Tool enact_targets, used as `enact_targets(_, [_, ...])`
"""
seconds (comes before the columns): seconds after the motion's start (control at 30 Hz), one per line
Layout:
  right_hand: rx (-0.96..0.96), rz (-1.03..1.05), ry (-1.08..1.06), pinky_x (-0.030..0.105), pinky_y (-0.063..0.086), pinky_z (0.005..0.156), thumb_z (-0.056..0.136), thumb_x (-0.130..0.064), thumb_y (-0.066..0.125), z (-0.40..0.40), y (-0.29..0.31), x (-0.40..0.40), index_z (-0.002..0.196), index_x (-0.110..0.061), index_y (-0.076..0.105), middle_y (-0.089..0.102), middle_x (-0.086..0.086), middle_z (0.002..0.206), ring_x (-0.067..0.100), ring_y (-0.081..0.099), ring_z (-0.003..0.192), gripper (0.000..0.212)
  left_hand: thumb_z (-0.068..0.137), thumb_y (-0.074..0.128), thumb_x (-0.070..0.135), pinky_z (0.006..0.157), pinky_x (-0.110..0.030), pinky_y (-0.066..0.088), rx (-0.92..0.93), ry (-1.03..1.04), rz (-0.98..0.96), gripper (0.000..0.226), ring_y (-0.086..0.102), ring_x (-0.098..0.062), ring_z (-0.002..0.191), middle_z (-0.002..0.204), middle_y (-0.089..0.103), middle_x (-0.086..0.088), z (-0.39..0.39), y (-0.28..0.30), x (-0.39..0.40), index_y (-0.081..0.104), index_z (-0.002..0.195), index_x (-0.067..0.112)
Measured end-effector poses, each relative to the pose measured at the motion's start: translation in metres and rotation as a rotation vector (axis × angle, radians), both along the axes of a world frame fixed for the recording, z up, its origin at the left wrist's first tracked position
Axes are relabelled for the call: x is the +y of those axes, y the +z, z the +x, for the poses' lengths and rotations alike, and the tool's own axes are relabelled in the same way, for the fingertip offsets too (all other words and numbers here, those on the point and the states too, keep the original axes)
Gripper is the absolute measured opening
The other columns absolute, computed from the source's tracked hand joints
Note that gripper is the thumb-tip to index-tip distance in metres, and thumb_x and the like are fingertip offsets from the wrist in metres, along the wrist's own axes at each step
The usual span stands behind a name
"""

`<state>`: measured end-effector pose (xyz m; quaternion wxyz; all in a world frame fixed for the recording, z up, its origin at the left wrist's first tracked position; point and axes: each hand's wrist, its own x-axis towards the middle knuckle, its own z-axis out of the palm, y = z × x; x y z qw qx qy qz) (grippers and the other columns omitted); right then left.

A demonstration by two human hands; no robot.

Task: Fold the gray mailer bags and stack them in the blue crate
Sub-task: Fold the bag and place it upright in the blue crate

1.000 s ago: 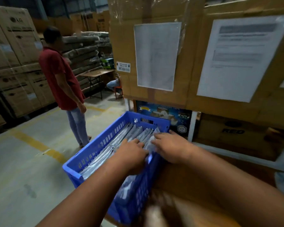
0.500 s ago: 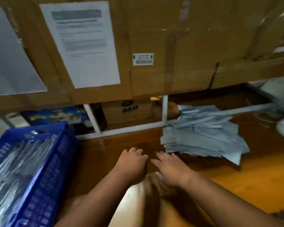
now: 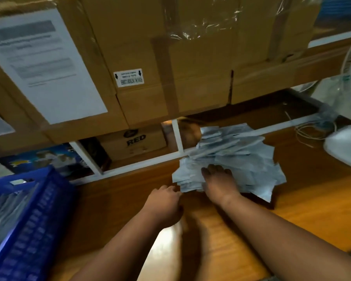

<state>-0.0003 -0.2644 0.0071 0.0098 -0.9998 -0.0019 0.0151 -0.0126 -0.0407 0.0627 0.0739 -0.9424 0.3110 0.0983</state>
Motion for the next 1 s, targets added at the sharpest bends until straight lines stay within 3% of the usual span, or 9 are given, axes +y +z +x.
enact_targets(0.2, [-0.06,-0.046,0.1,0.049,0.043,0.106,0.1,-0.025,0.054,0.012,-0.003,0.006,0.154,-0.025,0.045,0.053,0.008,0.145,0.035,0.052,0.129,0.055,0.1,0.05,0.051,0.093,-0.042,0.052,-0.077,0.091,-0.043,0.035,0.056,-0.023,0.113,0.119,0.059,0.004,-0.009,0.004,0.037,0.062,0.126,0.032])
enact_targets(0.33, [-0.244,0.024,0.257,0.045,0.052,0.089,0.091,-0.023,0.067,-0.014,-0.005,0.037,0.136,-0.023,0.067,0.068,0.005,0.127,0.031,0.062,0.11,0.045,0.098,0.048,0.048,0.091,-0.04,0.053,-0.152,0.139,-0.149,0.033,0.057,-0.02,0.108,0.118,0.06,0.008,-0.027,0.001,0.066,0.061,0.125,0.033])
enact_targets(0.43, [-0.344,0.106,0.453,0.042,0.051,0.073,0.08,-0.024,0.074,-0.048,-0.032,0.088,0.124,-0.018,0.072,0.07,0.006,0.111,0.032,0.063,0.093,0.045,0.096,0.041,0.041,0.087,-0.04,0.054,-0.23,0.198,-0.242,0.039,0.058,-0.02,0.106,0.121,0.062,0.008,-0.047,-0.009,0.091,0.061,0.128,0.03])
enact_targets(0.53, [-0.343,0.12,0.626,0.04,0.046,0.063,0.083,-0.027,0.071,-0.081,-0.065,0.14,0.115,-0.017,0.072,0.065,0.004,0.098,0.031,0.059,0.083,0.033,0.093,0.037,0.045,0.09,-0.04,0.055,-0.195,0.263,-0.216,0.053,0.059,-0.023,0.112,0.13,0.064,0.004,-0.067,-0.033,0.122,0.06,0.137,0.025])
enact_targets(0.63, [-0.326,0.121,0.758,0.039,0.042,0.06,0.085,-0.027,0.071,-0.106,-0.085,0.18,0.104,-0.02,0.073,0.062,0.003,0.092,0.028,0.057,0.08,0.02,0.096,0.037,0.046,0.092,-0.041,0.055,-0.127,0.315,-0.201,0.05,0.061,-0.024,0.113,0.127,0.064,0.002,-0.088,-0.062,0.153,0.062,0.133,0.023])
enact_targets(0.7, [-0.309,0.138,0.801,0.039,0.044,0.061,0.09,-0.033,0.069,-0.119,-0.091,0.2,0.106,-0.02,0.071,0.061,0.003,0.094,0.028,0.056,0.081,0.02,0.095,0.033,0.047,0.088,-0.043,0.054,-0.087,0.332,-0.242,0.052,0.062,-0.026,0.107,0.12,0.066,0.0,-0.1,-0.082,0.173,0.065,0.126,0.02])
enact_targets(0.8, [-0.247,0.176,0.77,0.042,0.049,0.067,0.102,-0.045,0.055,-0.132,-0.099,0.213,0.116,-0.019,0.068,0.06,0.005,0.103,0.029,0.054,0.088,0.032,0.097,0.044,0.042,0.086,-0.04,0.051,-0.059,0.334,-0.332,0.033,0.06,-0.025,0.103,0.114,0.062,0.001,-0.115,-0.113,0.195,0.063,0.114,0.021])
enact_targets(0.9, [-0.212,0.256,0.67,0.044,0.049,0.072,0.106,-0.045,0.051,-0.14,-0.099,0.213,0.129,-0.021,0.065,0.061,0.004,0.112,0.029,0.054,0.092,0.037,0.102,0.053,0.039,0.106,-0.041,0.051,-0.112,0.311,-0.424,0.038,0.059,-0.026,0.124,0.138,0.062,-0.007,-0.128,-0.138,0.203,0.062,0.132,0.017])
enact_targets(1.0, [-0.227,0.264,0.605,0.045,0.048,0.077,0.104,-0.038,0.052,-0.141,-0.093,0.213,0.133,-0.022,0.065,0.061,0.003,0.117,0.03,0.056,0.096,0.035,0.107,0.048,0.039,0.125,-0.044,0.035,-0.142,0.328,-0.441,0.053,0.042,-0.029,0.151,0.162,0.047,-0.012,-0.13,-0.149,0.2,0.053,0.152,0.013])
